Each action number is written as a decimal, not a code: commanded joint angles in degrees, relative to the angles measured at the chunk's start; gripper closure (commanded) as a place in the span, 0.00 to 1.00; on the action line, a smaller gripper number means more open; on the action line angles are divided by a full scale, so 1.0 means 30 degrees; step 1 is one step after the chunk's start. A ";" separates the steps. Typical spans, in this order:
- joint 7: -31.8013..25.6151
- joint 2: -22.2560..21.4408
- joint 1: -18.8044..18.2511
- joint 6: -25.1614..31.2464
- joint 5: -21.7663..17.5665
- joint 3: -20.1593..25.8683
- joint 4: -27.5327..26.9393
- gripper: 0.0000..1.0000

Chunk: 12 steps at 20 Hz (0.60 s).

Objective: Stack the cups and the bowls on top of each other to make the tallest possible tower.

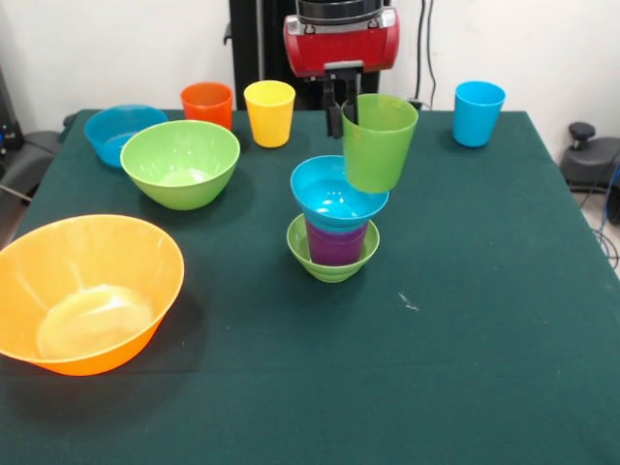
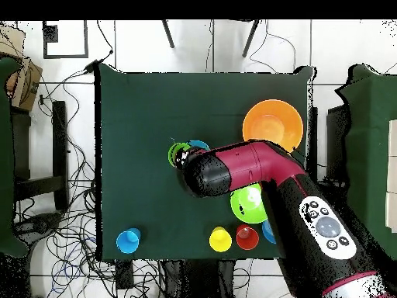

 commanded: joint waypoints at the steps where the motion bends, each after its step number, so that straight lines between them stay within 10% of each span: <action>1: -0.1189 0.0531 0.0380 -0.0401 -0.1447 -0.0760 -0.1266 1.00; 12: -0.2027 0.0132 -0.0170 0.0485 -0.1084 -0.0437 -0.1494 1.00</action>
